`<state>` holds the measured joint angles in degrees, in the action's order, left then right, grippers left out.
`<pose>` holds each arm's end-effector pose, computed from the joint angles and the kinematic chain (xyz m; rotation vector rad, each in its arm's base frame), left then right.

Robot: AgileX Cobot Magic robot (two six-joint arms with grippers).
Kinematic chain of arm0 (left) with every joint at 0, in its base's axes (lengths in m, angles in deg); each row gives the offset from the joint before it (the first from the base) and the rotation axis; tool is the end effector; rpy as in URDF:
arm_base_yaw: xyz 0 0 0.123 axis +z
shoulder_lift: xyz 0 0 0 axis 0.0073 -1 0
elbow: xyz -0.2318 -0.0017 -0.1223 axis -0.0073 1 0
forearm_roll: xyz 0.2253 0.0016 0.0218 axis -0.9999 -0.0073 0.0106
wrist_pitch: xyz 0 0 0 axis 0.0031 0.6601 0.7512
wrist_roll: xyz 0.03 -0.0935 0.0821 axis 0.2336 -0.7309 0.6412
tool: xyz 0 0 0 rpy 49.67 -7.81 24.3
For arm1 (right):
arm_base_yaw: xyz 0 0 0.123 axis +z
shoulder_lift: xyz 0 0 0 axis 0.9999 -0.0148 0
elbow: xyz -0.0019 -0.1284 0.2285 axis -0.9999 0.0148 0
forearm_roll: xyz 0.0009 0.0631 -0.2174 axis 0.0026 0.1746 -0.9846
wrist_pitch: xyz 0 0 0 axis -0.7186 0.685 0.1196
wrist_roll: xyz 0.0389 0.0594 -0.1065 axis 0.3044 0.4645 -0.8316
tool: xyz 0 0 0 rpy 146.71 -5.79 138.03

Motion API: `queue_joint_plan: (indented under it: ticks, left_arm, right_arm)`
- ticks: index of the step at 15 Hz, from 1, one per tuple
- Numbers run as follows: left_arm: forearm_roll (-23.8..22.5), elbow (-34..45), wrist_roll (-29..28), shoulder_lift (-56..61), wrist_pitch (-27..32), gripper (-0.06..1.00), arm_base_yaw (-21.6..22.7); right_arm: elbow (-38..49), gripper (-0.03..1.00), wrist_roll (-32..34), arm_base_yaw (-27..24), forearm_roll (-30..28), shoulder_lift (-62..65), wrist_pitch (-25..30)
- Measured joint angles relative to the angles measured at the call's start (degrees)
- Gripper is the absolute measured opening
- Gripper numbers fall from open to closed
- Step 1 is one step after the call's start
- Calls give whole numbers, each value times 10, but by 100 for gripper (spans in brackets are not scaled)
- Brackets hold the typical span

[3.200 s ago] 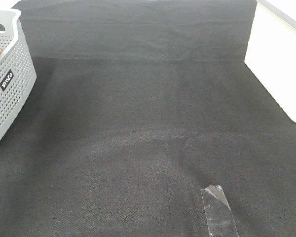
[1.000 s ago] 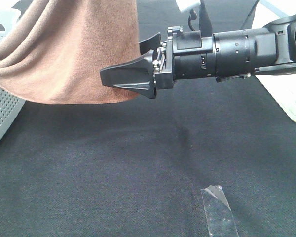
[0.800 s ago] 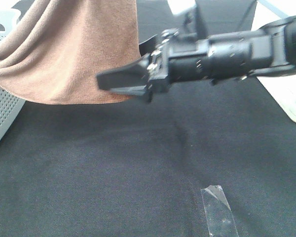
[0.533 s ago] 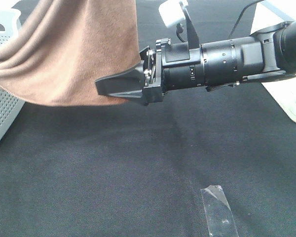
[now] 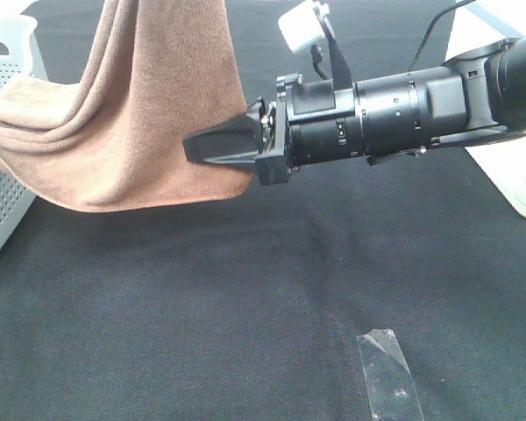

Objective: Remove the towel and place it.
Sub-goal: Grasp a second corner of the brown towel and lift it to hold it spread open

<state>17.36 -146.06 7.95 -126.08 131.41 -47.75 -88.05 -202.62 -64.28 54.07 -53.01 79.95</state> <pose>0.2715 -0.2148 0.4210 1.3724 1.5671 0.4795 0.2688 0.2382 0.1778 -1.1552 1.7582 1.1372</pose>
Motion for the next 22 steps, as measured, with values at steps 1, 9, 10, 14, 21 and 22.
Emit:
queue_joint_plan:
  ticks: [1, 9, 10, 14, 21, 22]
  left_arm:
    - [0, 0, 0, 0, 0, 0, 0]
    - [0, 0, -95, 0, -11, 0, 21]
    - [0, 0, -106, 0, -26, 0, 30]
    - [2, 0, -149, 0, -128, 0, 74]
    - [8, 0, -160, -10, -344, 0, 185]
    - [8, 0, -160, -18, -365, 0, 198]
  right_arm:
    - [0, 0, 0, 0, 0, 0, 0]
    - [-80, 0, 518, 0, -325, 133, -132]
    - [-124, 0, 627, 0, -432, 146, -122]
    - [-361, 0, 896, 0, -813, 147, -9]
    - [-654, 0, 894, 0, -1008, 53, 26]
    - [-661, 0, 884, 0, -1022, 47, 7]
